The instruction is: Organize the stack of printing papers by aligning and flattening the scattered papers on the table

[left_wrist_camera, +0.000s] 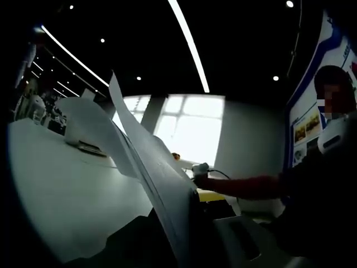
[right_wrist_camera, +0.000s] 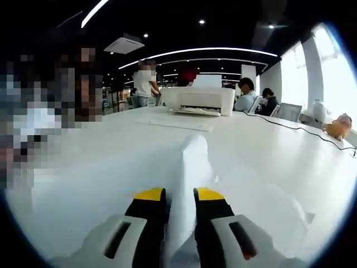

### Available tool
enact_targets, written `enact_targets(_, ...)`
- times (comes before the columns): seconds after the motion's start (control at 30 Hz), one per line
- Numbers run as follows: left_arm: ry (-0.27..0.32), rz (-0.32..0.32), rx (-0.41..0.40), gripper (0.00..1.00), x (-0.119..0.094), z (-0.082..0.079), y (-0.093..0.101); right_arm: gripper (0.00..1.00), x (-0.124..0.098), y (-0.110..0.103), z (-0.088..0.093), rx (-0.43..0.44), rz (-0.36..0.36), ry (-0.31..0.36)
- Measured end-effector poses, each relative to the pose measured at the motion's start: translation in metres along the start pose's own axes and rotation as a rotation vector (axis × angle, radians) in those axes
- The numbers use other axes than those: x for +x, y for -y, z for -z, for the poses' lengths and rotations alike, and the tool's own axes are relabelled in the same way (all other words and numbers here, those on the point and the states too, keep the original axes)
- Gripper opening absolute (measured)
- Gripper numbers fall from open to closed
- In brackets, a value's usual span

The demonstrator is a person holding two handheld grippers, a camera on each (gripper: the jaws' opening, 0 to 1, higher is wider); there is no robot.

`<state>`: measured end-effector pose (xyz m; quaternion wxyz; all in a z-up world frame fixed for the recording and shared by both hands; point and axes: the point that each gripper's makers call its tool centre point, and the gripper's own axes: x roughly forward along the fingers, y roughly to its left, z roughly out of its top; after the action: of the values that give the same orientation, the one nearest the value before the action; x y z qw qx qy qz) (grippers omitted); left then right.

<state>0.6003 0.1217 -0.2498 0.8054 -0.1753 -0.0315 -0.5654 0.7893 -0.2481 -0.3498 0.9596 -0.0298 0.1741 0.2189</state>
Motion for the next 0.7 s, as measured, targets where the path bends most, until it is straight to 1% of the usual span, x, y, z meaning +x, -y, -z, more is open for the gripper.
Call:
enact_targets(0.07,0.000,0.000,0.000,0.08,0.000,0.000,0.000,0.08,-0.001,-0.002,-0.001,-0.007,-0.009,0.002)
enact_targets(0.1,0.000,0.000,0.000,0.08,0.000,0.000,0.000,0.08,-0.003,-0.004,-0.004,-0.012,-0.016,0.012)
enact_targets(0.23,0.001,0.002,0.000,0.08,0.000,0.000,0.001,0.07,-0.009,-0.011,-0.016,-0.030,-0.038,0.054)
enact_targets(0.4,0.002,0.003,0.000,0.08,0.000,0.000,0.001,0.08,-0.017,-0.011,-0.023,-0.075,-0.037,0.070)
enact_targets(0.53,0.003,0.004,0.000,0.08,0.000,0.000,0.001,0.08,-0.030,-0.011,-0.037,-0.074,-0.028,0.124)
enact_targets(0.7,0.003,0.003,0.001,0.08,0.000,-0.001,0.001,0.08,-0.046,-0.018,-0.058,-0.087,-0.034,0.189)
